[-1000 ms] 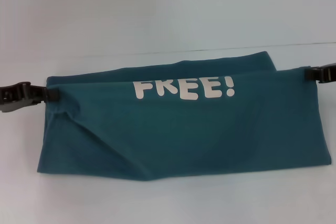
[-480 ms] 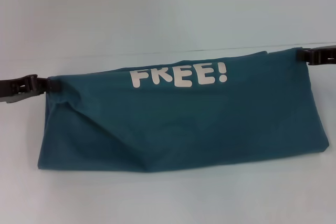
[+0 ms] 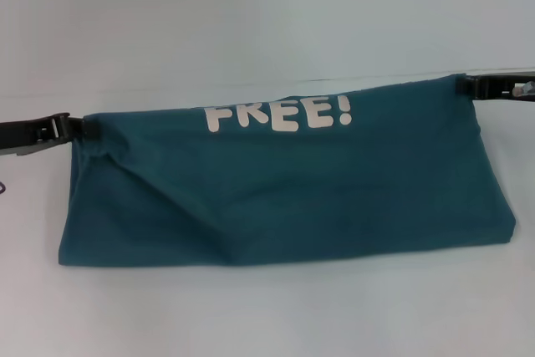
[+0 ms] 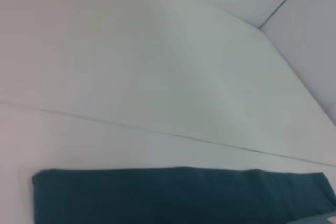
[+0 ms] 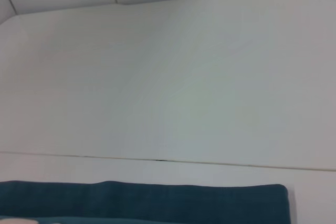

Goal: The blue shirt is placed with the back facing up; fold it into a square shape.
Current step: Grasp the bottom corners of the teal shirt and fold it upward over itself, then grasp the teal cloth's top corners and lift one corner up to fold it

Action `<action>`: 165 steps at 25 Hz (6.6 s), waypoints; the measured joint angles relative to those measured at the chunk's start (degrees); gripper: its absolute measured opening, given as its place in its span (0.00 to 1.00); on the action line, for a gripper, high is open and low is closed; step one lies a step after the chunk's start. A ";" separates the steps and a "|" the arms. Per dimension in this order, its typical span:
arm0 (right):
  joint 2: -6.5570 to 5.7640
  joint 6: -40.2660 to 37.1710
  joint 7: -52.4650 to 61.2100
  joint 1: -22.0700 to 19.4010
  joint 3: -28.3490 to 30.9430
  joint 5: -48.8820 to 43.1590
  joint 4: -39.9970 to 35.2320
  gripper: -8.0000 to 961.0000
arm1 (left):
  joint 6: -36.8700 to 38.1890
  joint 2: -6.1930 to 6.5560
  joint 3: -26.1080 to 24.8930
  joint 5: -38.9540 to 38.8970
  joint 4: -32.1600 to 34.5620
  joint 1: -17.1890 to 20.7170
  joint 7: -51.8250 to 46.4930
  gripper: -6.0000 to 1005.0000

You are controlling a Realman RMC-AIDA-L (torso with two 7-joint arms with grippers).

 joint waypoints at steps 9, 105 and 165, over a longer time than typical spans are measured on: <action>0.02 4.79 -0.04 0.51 -0.66 0.18 1.19 0.19 | -6.36 -1.24 0.55 -0.79 -1.36 -0.34 2.00 0.08; 0.55 -29.65 -25.50 -1.78 -7.48 13.84 -2.90 0.95 | -8.76 -1.46 8.03 25.41 -1.14 -5.81 -7.82 0.90; 0.37 -29.07 -25.08 -1.64 -9.36 14.34 -2.63 0.95 | -16.71 -3.26 9.15 25.30 -5.96 -5.83 -7.42 0.71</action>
